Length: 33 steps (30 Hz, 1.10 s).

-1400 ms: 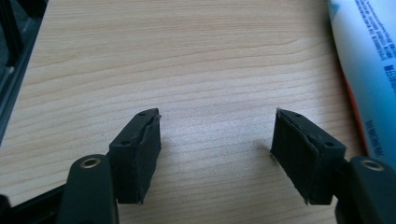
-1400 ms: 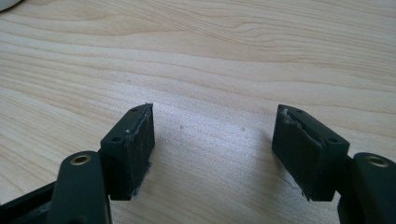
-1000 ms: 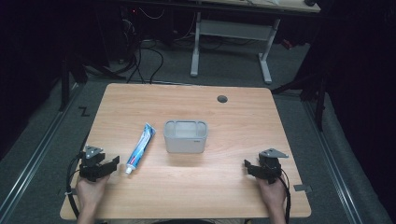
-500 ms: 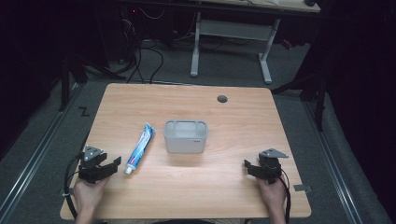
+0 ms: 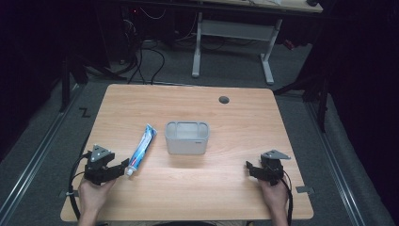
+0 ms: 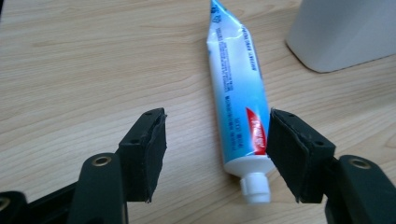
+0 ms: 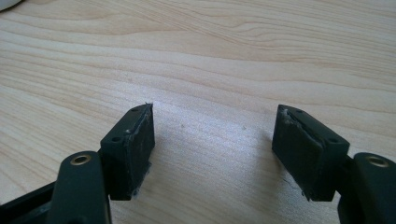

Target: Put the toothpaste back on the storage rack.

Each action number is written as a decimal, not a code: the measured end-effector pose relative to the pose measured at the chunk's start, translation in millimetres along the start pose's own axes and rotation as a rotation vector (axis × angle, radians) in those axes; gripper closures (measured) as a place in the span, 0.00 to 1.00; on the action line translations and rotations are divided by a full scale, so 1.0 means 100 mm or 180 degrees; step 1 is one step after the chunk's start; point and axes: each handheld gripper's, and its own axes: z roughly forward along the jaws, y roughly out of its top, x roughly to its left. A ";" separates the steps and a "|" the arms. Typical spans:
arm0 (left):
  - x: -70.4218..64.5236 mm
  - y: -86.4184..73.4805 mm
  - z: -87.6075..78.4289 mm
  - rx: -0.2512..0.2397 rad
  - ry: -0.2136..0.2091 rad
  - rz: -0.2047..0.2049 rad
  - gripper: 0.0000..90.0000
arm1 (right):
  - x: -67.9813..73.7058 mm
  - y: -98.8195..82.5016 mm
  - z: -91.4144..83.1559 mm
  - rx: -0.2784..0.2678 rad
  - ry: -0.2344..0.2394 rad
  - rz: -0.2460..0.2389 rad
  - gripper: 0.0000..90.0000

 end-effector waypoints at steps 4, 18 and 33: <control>-0.04 0.06 0.01 -0.0038 -0.0042 -0.0002 0.42 | 0.00 0.00 0.00 0.0003 0.0003 -0.0008 0.33; -0.19 0.23 0.20 0.0187 -0.0069 0.0167 0.37 | 0.00 0.00 0.00 0.0006 0.0004 -0.0007 0.33; -0.30 0.49 0.45 0.0317 0.0007 0.0354 0.36 | 0.00 0.00 0.00 0.0002 0.0003 -0.0015 0.33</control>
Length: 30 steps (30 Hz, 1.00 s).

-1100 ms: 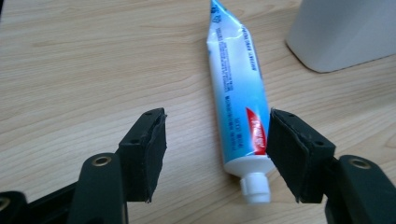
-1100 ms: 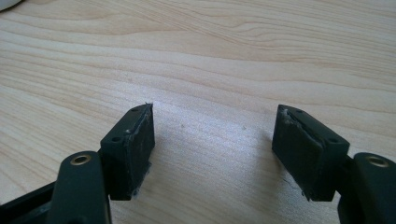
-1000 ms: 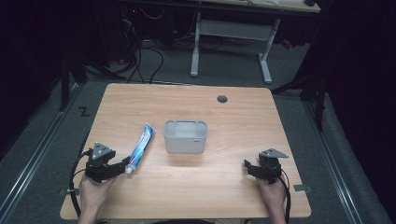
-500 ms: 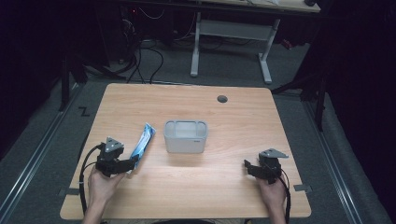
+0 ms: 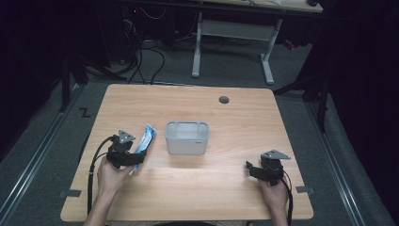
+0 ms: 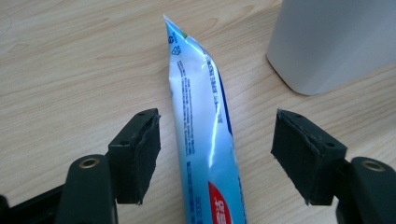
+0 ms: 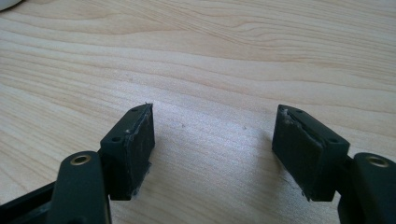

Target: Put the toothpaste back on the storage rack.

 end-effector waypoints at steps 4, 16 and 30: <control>-0.02 0.07 0.06 0.0054 0.0018 0.0033 0.36 | 0.00 0.00 0.00 0.0000 0.0000 -0.0001 0.33; -0.02 0.26 0.22 0.0208 0.0041 0.0059 0.36 | 0.00 0.00 0.00 0.0000 0.0002 -0.0003 0.33; 0.02 0.42 0.48 0.0404 0.0183 0.0049 0.40 | 0.00 0.00 0.00 0.0003 0.0002 0.0002 0.33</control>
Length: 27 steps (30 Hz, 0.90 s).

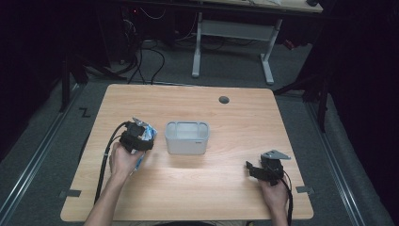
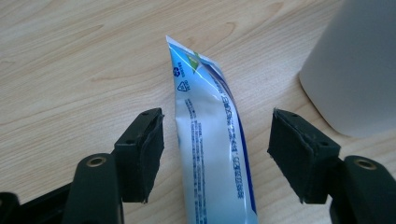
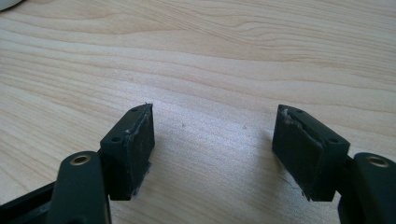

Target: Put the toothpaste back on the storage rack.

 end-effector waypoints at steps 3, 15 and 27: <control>-0.01 0.05 0.06 0.0073 0.0014 0.0015 0.40 | 0.00 0.00 0.00 -0.0002 -0.0001 0.0000 0.33; -0.04 0.08 0.23 0.0255 0.0024 0.0004 0.41 | 0.00 0.00 0.00 -0.0005 0.0002 -0.0003 0.33; -0.06 0.11 0.30 0.0337 0.0064 -0.0004 0.43 | 0.00 0.00 0.00 -0.0001 -0.0001 -0.0003 0.33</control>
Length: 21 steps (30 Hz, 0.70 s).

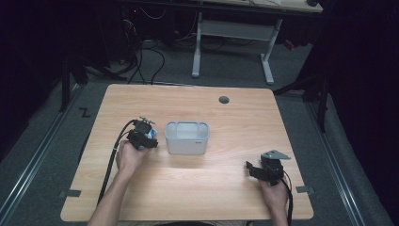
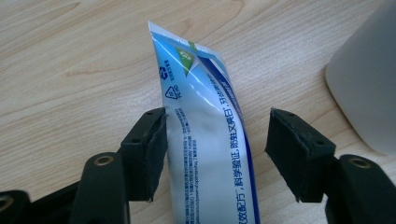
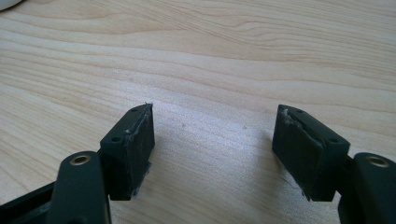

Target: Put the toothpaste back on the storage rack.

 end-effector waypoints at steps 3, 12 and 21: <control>0.00 0.01 0.01 0.0018 0.0028 0.0007 0.44 | 0.00 0.00 0.00 -0.0001 0.0000 0.0003 0.33; 0.00 0.03 0.04 0.0133 0.0084 0.0053 0.45 | 0.00 0.00 0.00 -0.0001 0.0001 0.0003 0.33; 0.03 0.01 0.13 0.0245 0.0091 0.0033 0.49 | 0.00 0.00 0.00 -0.0004 -0.0002 0.0004 0.33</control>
